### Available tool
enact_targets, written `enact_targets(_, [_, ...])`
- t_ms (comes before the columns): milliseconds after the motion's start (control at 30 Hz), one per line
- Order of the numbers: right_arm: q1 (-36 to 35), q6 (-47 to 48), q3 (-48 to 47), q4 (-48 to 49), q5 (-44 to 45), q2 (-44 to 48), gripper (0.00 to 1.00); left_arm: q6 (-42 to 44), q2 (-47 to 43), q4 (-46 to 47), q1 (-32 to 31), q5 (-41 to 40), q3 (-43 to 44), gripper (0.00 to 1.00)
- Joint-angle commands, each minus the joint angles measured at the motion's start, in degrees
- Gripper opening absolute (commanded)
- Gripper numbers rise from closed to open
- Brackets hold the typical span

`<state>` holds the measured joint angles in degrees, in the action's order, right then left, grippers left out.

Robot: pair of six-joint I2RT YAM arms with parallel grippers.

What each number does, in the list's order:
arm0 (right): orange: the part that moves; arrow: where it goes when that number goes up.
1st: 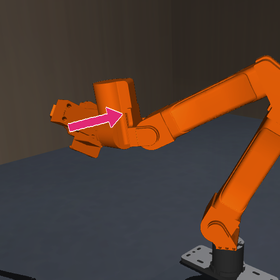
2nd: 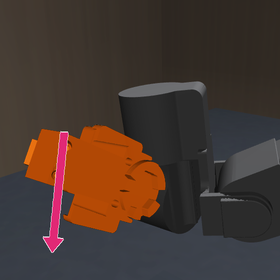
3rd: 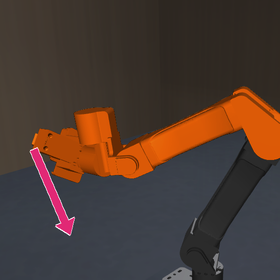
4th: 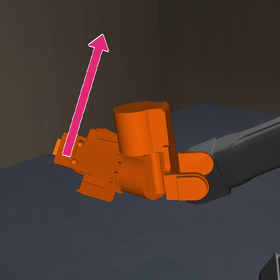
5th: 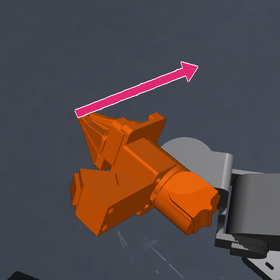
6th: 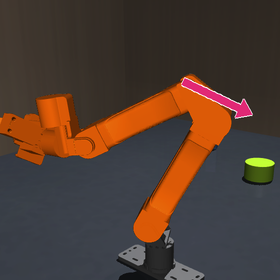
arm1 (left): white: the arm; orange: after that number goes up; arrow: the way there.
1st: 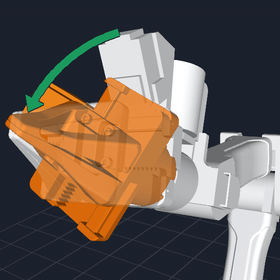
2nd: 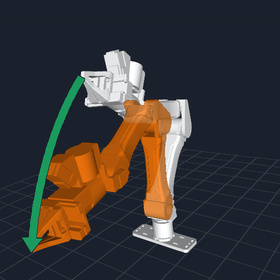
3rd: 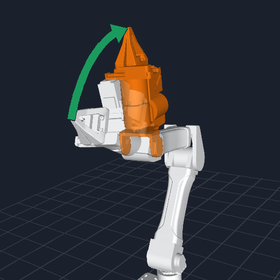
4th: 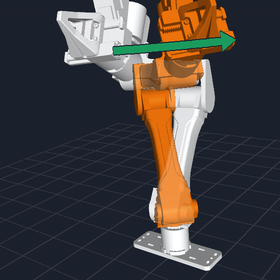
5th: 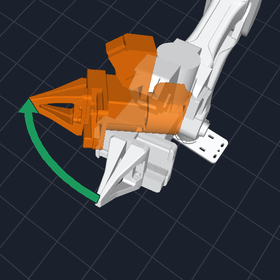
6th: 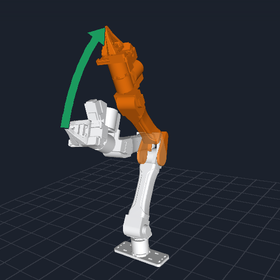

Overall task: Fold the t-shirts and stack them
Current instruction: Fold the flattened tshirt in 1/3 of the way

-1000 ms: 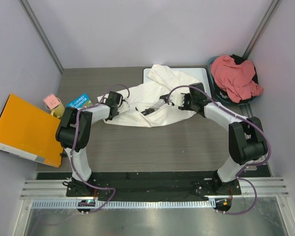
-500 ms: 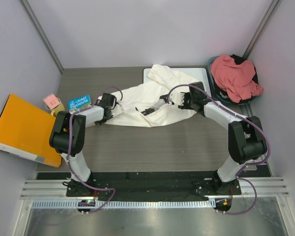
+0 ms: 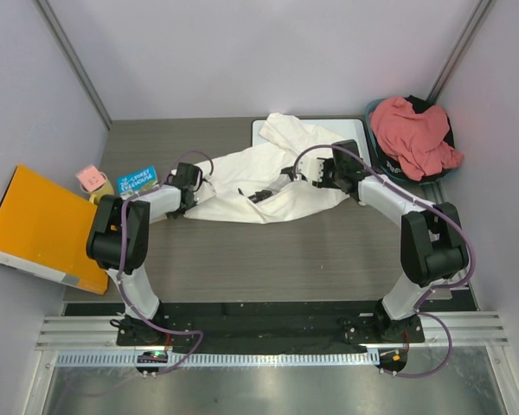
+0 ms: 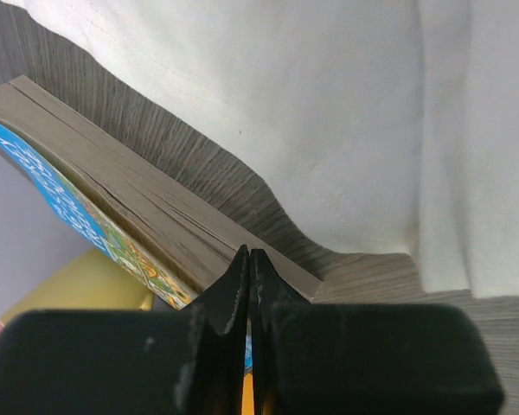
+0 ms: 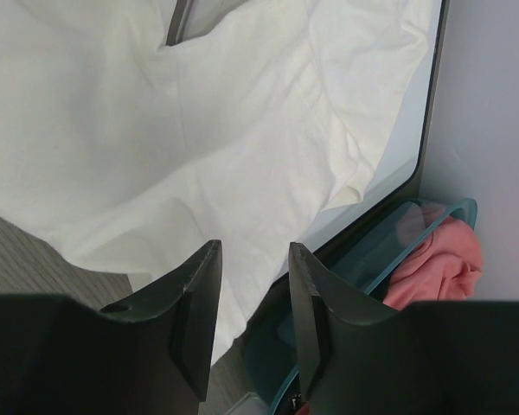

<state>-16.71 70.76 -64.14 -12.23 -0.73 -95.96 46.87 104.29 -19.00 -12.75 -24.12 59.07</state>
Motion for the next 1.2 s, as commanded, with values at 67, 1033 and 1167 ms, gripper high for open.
enact_targets(67, [0.01,-0.19,-3.18,0.45,-0.67,-0.54,0.42,-0.81,-5.67,-4.90,-3.76,0.83,-2.55,0.00])
enact_targets(1033, [-0.08,-0.63,-2.92,0.36,-0.85,-0.28,0.41,2.25,-4.54,-11.16,1.41,-7.86,-4.93,0.00])
enact_targets(1167, [-0.25,-0.80,-3.10,0.36,-0.94,-0.45,0.41,4.98,-1.55,-7.29,4.05,-10.68,-3.26,0.00])
